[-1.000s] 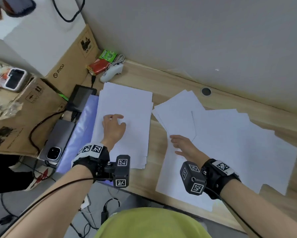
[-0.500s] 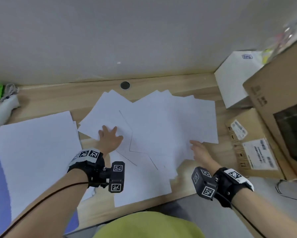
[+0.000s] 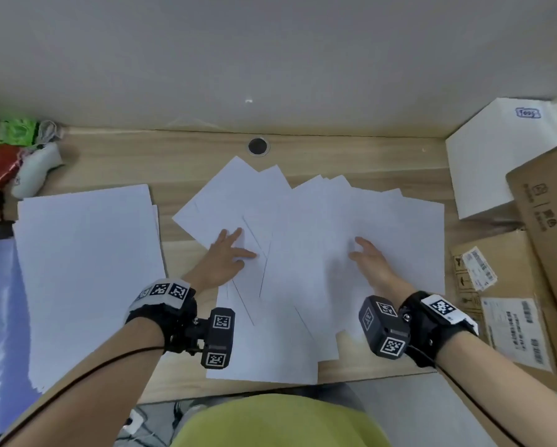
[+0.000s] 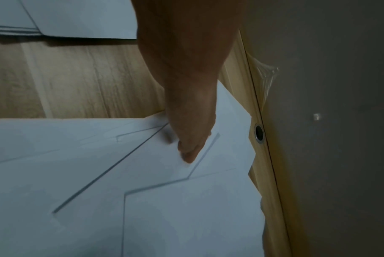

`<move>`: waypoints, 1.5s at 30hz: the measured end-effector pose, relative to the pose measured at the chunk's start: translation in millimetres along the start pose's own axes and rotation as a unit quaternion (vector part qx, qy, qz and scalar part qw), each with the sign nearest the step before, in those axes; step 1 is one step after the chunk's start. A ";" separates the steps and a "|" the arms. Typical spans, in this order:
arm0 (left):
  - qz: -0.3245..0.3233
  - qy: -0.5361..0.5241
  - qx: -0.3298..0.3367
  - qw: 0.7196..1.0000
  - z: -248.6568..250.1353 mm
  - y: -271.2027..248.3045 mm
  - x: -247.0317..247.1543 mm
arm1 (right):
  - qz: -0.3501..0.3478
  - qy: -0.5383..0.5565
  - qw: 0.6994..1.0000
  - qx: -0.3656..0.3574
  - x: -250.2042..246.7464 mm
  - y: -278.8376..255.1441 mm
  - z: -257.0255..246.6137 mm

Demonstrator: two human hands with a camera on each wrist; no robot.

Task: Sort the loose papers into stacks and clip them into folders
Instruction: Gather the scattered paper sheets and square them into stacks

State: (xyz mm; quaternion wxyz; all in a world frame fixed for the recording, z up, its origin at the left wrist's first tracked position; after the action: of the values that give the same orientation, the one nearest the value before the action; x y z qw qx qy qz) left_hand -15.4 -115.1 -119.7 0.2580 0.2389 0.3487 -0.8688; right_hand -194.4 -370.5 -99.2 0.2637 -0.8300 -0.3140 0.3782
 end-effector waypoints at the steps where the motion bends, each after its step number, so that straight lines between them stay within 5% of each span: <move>1: 0.048 -0.050 -0.020 0.997 -1.4 -1.3 -3.9 | -0.011 -0.001 1.000 0.006 11.5 -2.0 -5.4; 4: 0.223 -0.158 -0.130 0.953 -13.5 -7.3 -21.1 | -0.050 0.042 0.997 0.044 37.9 -8.6 -17.8; 6: 0.270 -0.206 -0.195 0.920 -24.4 -11.7 -27.2 | -0.072 0.079 0.993 0.058 44.8 -9.3 -26.3; 10: 0.244 -0.304 -0.242 0.889 -33.6 -17.1 -24.4 | -0.051 0.059 0.997 0.001 33.8 12.3 -44.4; 17: 0.151 -0.390 -0.297 0.859 -29.3 -28.3 -3.5 | 0.053 -0.159 0.984 -0.059 -6.7 51.6 -28.8; 22: 0.117 -0.386 -0.279 0.872 -14.8 -23.0 4.8 | 0.053 -0.152 0.984 -0.069 4.0 37.0 -19.5; 27: 0.068 -0.260 -0.203 0.942 6.5 -2.5 6.7 | -0.028 -0.122 0.992 -0.022 20.1 12.5 -9.2; 31: 0.059 -0.205 -0.176 0.961 7.0 2.7 9.0 | -0.039 -0.146 0.988 -0.034 18.4 8.3 -4.0; 38: 0.051 -0.237 -0.187 0.952 -10.4 -10.7 1.1 | 0.018 -0.106 0.993 -0.054 24.5 18.0 -29.7; 45: 0.060 -0.258 -0.200 0.943 -16.7 -21.4 3.3 | -0.069 -0.133 0.989 -0.011 57.7 10.8 -30.0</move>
State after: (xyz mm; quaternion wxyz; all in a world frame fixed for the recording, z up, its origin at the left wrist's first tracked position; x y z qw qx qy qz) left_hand -27.2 -90.5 -122.1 0.4337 -0.0297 0.4214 -0.7959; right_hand -137.3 -342.1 -115.9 0.2353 -0.7515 -0.4068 0.4630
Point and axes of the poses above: each hand's wrist, its own y-axis towards the middle knuckle, its own x-axis out of the palm, z = x × y, the point moved 5 cm from there along y, towards the middle knuckle, and after that the axes turned 11 degrees about z, right-handed, at the moved point
